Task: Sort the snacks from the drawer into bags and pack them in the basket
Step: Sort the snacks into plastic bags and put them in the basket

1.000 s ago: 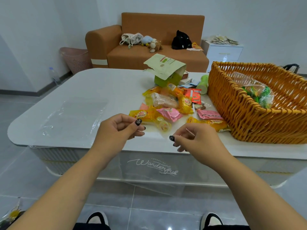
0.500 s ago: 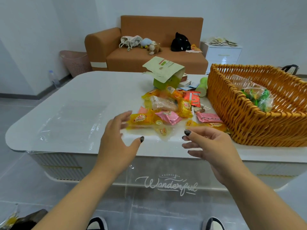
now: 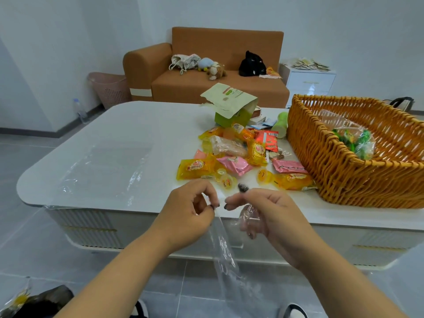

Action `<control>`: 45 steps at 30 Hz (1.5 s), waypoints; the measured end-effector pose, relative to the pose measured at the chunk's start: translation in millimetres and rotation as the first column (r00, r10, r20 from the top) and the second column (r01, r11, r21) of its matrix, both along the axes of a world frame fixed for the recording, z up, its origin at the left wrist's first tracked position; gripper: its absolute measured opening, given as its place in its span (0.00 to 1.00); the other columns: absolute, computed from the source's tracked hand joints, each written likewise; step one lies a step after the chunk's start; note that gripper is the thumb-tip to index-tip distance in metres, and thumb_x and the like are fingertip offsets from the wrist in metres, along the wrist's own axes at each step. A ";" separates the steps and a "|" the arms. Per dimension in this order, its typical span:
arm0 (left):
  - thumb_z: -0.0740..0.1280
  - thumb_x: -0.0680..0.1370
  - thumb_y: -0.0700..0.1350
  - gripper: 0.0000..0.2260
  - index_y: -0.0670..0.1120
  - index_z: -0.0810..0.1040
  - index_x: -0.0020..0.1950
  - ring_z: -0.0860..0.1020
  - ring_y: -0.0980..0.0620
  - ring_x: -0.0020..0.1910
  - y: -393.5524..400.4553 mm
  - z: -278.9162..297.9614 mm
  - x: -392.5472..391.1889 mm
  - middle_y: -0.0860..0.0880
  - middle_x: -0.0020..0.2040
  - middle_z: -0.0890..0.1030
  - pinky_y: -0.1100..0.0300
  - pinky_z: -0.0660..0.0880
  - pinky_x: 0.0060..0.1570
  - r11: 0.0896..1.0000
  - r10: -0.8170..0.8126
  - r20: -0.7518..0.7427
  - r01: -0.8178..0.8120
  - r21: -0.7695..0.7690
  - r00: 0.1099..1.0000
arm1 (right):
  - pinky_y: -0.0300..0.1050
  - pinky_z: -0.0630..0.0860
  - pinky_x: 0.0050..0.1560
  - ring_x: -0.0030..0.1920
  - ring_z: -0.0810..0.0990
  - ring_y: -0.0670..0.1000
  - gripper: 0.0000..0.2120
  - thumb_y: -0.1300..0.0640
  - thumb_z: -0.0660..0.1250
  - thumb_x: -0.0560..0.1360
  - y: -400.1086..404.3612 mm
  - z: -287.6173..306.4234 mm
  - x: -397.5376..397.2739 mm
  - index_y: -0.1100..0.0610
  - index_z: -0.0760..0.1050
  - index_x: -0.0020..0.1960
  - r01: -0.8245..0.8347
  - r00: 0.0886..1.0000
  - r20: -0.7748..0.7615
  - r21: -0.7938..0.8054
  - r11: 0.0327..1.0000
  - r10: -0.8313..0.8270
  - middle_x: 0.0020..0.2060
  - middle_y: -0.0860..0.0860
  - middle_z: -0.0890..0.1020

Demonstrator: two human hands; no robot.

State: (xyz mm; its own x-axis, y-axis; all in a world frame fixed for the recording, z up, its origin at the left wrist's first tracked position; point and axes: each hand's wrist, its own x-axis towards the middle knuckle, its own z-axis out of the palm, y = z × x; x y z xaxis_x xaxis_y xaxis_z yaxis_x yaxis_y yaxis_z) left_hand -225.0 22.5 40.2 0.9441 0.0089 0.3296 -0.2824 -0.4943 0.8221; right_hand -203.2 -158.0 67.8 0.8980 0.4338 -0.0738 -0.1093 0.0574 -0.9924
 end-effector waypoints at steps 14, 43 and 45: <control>0.73 0.72 0.32 0.18 0.53 0.78 0.29 0.85 0.51 0.45 0.6 2.9 9.6 0.58 0.62 0.79 0.51 0.80 0.53 0.981 0.039 -0.254 -0.086 -0.175 0.966 | 0.30 0.68 0.51 0.55 0.73 0.44 0.20 0.58 0.74 0.69 6.6 -25.2 -4.9 0.46 0.76 0.59 -0.007 0.770 0.565 -0.458 0.889 0.297 0.50 0.42 0.73; 0.79 0.67 0.55 0.26 0.58 0.77 0.63 0.80 0.57 0.58 24.2 0.9 -5.2 0.56 0.57 0.83 0.56 0.78 0.60 0.964 -0.264 -0.603 0.186 -0.190 0.753 | 0.44 0.79 0.34 0.27 0.82 0.49 0.05 0.65 0.68 0.74 -53.2 -5.4 36.6 0.58 0.78 0.40 0.484 0.854 0.415 -0.409 0.774 -0.314 0.28 0.53 0.83; 0.74 0.71 0.49 0.16 0.52 0.82 0.58 0.82 0.55 0.55 25.5 -3.0 -3.7 0.53 0.53 0.85 0.51 0.77 0.61 0.982 -0.176 -0.593 0.096 -0.164 0.786 | 0.48 0.81 0.34 0.24 0.80 0.52 0.03 0.66 0.66 0.74 -57.9 0.0 37.7 0.61 0.78 0.43 0.522 0.846 0.305 -0.306 0.796 -0.438 0.28 0.54 0.83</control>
